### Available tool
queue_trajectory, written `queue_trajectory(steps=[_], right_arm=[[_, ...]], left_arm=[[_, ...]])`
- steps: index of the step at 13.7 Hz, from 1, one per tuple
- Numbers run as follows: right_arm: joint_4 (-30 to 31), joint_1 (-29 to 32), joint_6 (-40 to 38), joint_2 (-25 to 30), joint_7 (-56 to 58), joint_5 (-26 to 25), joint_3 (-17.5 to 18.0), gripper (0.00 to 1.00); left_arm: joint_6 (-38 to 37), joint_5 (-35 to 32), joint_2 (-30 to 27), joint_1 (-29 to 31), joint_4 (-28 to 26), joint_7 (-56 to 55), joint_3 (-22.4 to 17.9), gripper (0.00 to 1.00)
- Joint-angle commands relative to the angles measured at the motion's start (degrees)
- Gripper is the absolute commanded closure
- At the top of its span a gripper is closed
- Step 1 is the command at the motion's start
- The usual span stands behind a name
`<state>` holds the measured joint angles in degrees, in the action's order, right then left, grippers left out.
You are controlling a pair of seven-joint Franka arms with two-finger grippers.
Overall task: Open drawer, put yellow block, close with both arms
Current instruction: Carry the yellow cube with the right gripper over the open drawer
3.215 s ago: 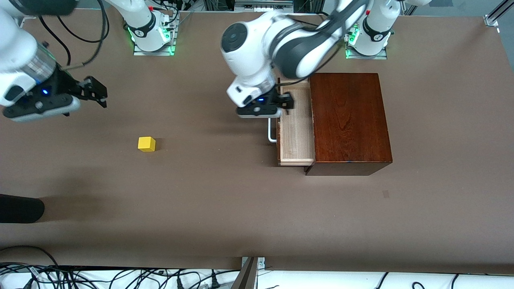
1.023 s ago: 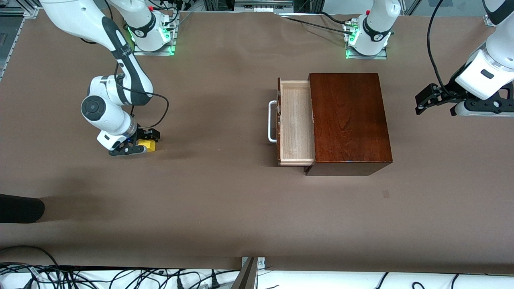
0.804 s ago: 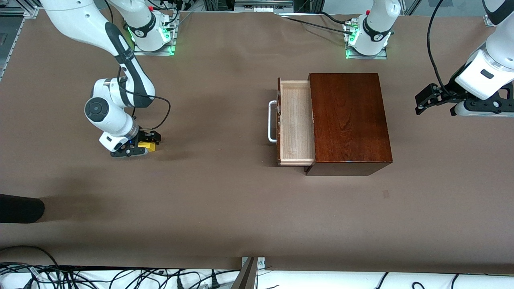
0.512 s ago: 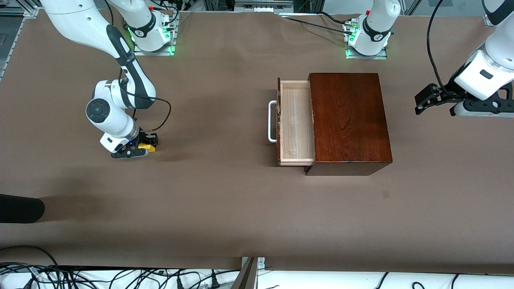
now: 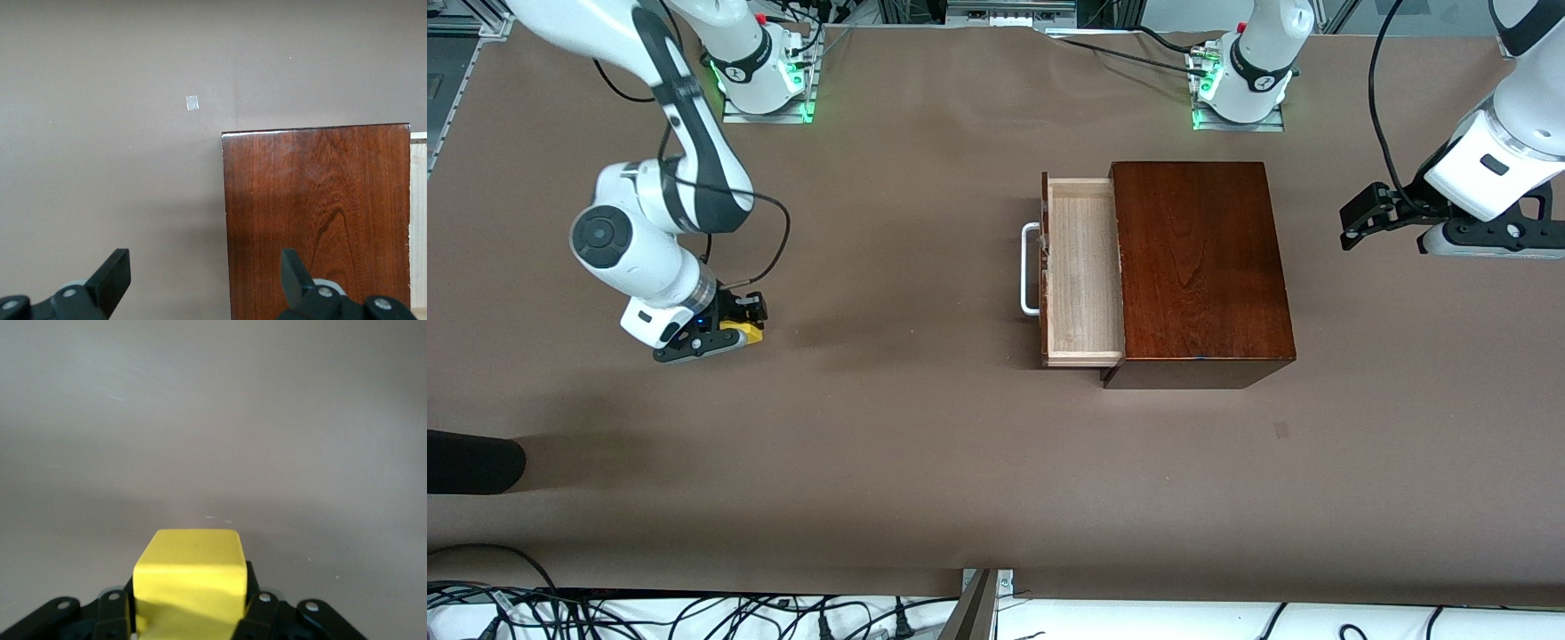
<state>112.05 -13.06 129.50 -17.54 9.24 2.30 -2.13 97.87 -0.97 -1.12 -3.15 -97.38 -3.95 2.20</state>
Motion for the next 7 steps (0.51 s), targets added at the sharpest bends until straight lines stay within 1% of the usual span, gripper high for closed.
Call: queue_trajectory(steps=[1,2,3,4,6,7], right_arm=[[-12.2,-0.6,-13.0,-0.2,2.3,0.2,5.4,1.00],[-16.0,-1.3,-17.0,-0.6,2.3,0.1,7.3,1.00],[-18.3,-2.8,-19.1,-0.7,1.9,0.2,9.1,1.00],[-20.3,-4.5,-19.8,-0.7,2.2,0.4,10.1,1.00],[-24.8,-10.0,-21.2,-2.4,2.5,0.3,10.6,1.00],[-26.8,-13.7,-21.5,-3.5,2.2,0.3,10.6,1.00]], left_arm=[[-0.9,0.4,-0.4,-0.2,0.3,1.3,-0.3,0.00],[-0.9,0.4,-0.4,-0.2,0.3,1.3,-0.3,0.00],[-0.9,0.4,-0.4,-0.2,0.3,1.3,-0.3,0.00],[-0.9,0.4,-0.4,-0.2,0.3,1.3,-0.3,0.00],[-0.9,0.4,-0.4,-0.2,0.3,1.4,-0.3,0.00],[-0.9,0.4,-0.4,-0.2,0.3,1.4,-0.3,0.00]])
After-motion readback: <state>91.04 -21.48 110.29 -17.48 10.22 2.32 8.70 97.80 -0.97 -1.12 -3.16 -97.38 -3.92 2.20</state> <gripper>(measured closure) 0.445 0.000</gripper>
